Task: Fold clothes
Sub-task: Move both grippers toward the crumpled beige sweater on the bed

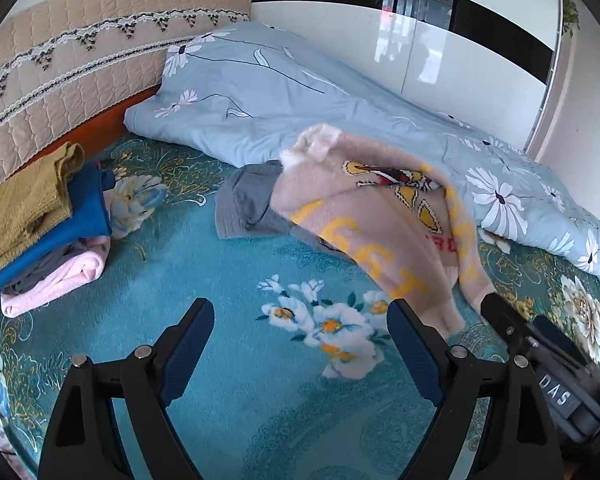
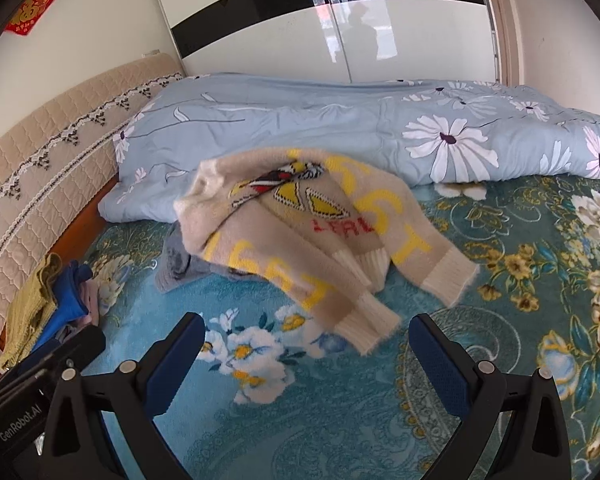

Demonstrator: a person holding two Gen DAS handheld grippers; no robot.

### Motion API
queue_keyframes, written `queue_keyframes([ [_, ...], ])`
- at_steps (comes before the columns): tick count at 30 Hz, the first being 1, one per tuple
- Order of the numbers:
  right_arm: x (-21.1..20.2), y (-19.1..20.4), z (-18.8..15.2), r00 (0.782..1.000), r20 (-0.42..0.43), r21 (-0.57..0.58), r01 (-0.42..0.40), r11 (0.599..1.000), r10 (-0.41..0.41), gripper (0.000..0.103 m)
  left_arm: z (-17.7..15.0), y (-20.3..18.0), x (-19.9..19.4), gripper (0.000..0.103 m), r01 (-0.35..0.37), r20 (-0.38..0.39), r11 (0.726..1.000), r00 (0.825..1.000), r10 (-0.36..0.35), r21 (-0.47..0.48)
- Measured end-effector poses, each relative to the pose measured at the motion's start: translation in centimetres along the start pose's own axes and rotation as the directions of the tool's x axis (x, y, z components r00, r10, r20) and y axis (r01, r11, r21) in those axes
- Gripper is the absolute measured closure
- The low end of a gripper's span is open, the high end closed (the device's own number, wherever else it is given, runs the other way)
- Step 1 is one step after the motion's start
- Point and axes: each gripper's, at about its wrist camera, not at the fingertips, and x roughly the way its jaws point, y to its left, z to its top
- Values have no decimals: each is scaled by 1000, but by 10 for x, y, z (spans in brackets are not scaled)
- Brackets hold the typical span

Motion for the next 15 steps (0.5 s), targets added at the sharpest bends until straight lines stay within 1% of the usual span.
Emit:
queue_keyframes([
  [3, -4, 10, -5, 1000, 6, -33, 5, 999, -5, 0, 1, -5, 2, 14, -29, 21, 999, 999, 29, -18],
  [4, -5, 13, -6, 1000, 8, -44, 7, 999, -6, 0, -3, 5, 2, 14, 4, 23, 997, 1000, -2, -71],
  [5, -6, 16, -8, 1000, 10, -55, 8, 998, -8, 0, -5, 8, 3, 14, -12, 28, 996, 1000, 14, -88],
  [8, 0, 17, -3, 1000, 6, -54, -10, 999, 10, 0, -5, 19, 2, 14, -8, 37, 992, 999, 12, -126],
  [11, -2, 25, -1, 999, 41, -76, -14, 997, 17, 0, -5, 22, 2, 14, -29, 27, 991, 999, 33, -132],
  [15, -4, 27, -1, 998, 49, -79, -36, 996, 39, 0, -7, 28, 1, 14, -34, 20, 989, 999, 37, -145],
])
